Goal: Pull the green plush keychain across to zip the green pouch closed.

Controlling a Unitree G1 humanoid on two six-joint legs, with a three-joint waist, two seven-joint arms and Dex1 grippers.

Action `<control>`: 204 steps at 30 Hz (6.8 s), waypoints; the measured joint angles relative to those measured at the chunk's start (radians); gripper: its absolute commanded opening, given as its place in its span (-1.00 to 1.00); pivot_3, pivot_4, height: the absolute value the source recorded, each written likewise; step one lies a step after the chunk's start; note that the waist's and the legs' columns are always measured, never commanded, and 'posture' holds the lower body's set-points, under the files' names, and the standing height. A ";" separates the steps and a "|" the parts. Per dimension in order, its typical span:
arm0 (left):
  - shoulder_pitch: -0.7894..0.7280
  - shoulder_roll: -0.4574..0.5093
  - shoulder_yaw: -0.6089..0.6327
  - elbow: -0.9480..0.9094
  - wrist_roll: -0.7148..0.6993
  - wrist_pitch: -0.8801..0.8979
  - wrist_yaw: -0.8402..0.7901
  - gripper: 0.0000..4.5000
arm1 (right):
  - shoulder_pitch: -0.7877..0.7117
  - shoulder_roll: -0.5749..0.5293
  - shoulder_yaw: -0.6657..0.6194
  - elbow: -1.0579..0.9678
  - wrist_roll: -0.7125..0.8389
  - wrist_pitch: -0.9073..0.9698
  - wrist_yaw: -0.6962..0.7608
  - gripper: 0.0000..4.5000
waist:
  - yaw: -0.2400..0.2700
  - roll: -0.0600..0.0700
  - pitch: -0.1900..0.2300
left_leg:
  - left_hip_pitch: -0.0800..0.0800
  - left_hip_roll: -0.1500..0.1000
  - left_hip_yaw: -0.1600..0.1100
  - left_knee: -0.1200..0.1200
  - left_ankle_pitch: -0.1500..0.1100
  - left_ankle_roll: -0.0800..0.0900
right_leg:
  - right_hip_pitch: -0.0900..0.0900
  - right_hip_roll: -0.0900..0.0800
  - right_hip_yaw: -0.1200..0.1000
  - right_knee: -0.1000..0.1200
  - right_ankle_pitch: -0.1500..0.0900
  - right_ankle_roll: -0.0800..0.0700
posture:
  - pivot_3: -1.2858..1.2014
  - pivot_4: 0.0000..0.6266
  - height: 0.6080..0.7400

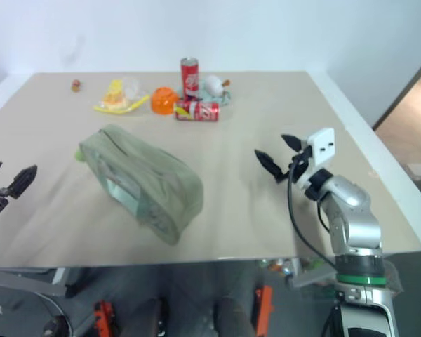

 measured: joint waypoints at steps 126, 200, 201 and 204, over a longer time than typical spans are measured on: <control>-0.011 0.056 -0.350 -0.450 -0.370 0.197 -0.335 1.00 | -0.004 -0.089 0.040 -0.262 0.159 0.265 0.236 -0.30 | -0.002 0.000 0.001 | 0.001 0.005 0.014 0.002 -0.007 0.000 | -0.002 0.004 0.011 0.001 -0.004 0.003 | 0.03 -0.52 1.00; -0.751 -0.139 -0.714 0.080 0.109 -0.053 -0.545 -0.85 | 0.008 -0.184 0.083 -0.229 0.099 0.108 0.384 -1.00 | 0.000 -0.001 0.001 | 0.000 0.004 0.009 0.005 -0.007 0.000 | 0.000 0.006 0.009 0.001 -0.001 0.002 | 0.03 -0.52 1.00; -0.751 -0.128 -0.715 0.080 0.108 -0.039 -0.557 -0.70 | 0.012 -0.184 0.082 -0.230 0.099 0.106 0.384 -1.00 | 0.000 -0.001 0.001 | 0.000 0.004 0.009 0.005 -0.007 0.000 | 0.000 0.006 0.009 0.001 -0.001 0.002 | 0.03 -0.52 1.00; -0.751 -0.108 -0.714 0.079 0.108 -0.013 -0.578 -0.24 | 0.019 -0.184 0.082 -0.232 0.099 0.100 0.383 -1.00 | 0.000 -0.001 0.001 | 0.000 0.004 0.009 0.005 -0.007 0.000 | 0.000 0.006 0.009 0.001 -0.002 0.005 | 0.03 -0.52 1.00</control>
